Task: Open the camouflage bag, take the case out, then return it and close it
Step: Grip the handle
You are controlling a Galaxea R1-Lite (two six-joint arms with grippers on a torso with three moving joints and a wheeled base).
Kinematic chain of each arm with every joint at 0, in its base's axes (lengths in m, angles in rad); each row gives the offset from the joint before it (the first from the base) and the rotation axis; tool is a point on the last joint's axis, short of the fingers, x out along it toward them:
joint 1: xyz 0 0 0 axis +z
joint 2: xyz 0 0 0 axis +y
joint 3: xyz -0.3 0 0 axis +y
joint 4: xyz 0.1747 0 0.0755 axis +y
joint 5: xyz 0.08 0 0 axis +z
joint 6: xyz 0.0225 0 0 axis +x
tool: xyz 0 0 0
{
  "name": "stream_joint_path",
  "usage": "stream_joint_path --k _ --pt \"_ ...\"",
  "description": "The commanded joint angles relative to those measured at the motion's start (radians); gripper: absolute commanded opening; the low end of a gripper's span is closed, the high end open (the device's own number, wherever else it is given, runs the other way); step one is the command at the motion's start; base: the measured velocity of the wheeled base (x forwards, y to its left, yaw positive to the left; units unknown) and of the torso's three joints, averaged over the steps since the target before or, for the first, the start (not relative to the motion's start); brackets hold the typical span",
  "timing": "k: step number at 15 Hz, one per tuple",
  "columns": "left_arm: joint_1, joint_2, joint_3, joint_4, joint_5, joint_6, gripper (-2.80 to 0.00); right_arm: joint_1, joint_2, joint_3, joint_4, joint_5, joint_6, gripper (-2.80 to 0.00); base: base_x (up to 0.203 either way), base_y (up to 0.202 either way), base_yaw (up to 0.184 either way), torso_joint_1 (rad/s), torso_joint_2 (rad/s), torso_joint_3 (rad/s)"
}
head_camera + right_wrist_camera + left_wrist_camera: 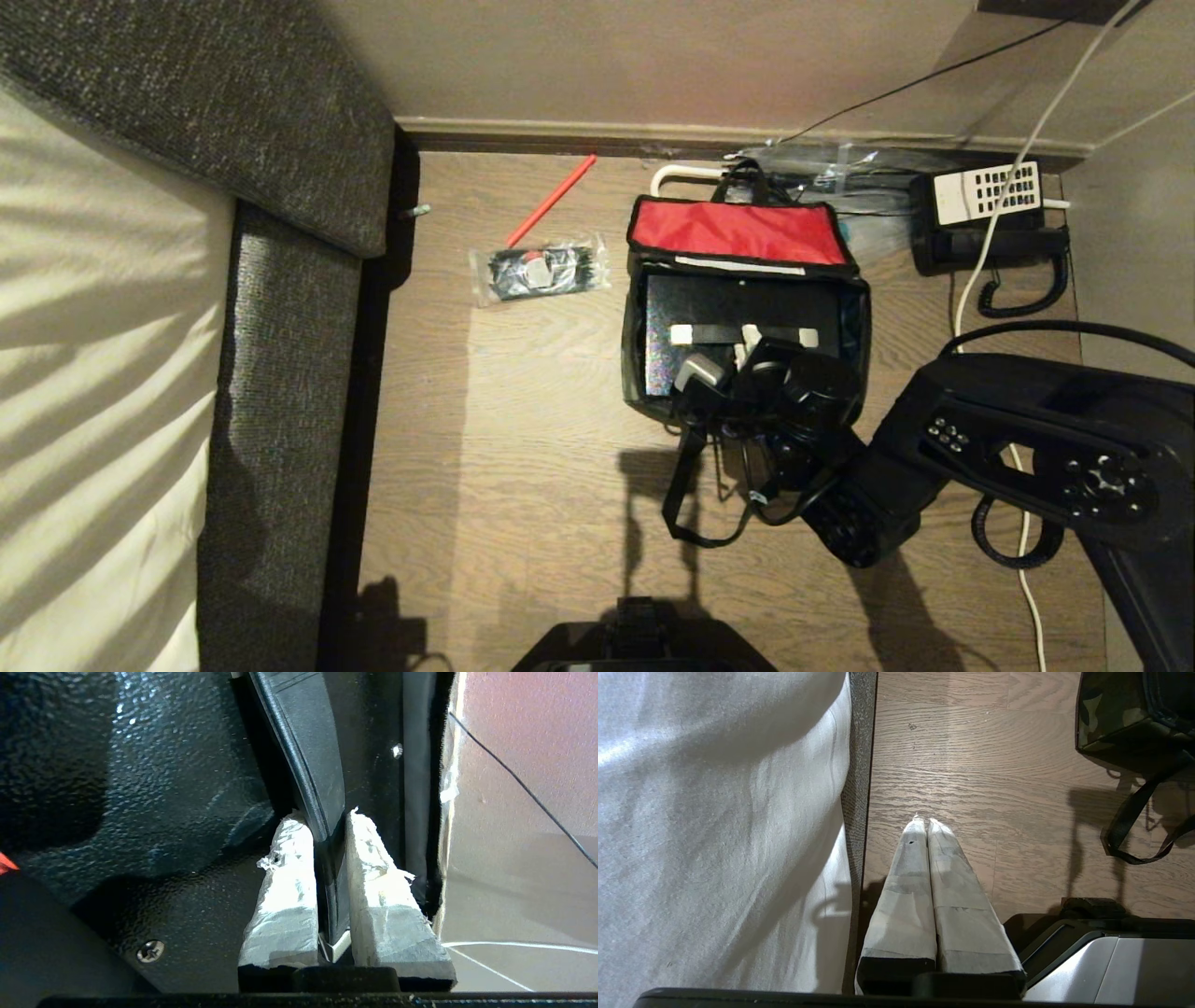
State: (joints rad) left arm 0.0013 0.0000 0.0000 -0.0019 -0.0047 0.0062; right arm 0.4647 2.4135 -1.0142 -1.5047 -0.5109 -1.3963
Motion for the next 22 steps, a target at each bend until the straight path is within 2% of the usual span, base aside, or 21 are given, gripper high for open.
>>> stream_joint_path --k 1,22 --pt "0.000 0.000 0.002 -0.001 0.000 0.000 -2.80 0.006 -0.050 0.008 -0.025 0.000 -0.007 -2.80 0.000 0.000 0.000 0.000 0.00 0.000" --pt "0.000 0.000 0.002 0.000 0.000 0.000 -2.80 0.042 -0.149 0.029 -0.025 -0.001 -0.035 -2.80 0.000 0.000 0.000 0.000 0.00 0.000"
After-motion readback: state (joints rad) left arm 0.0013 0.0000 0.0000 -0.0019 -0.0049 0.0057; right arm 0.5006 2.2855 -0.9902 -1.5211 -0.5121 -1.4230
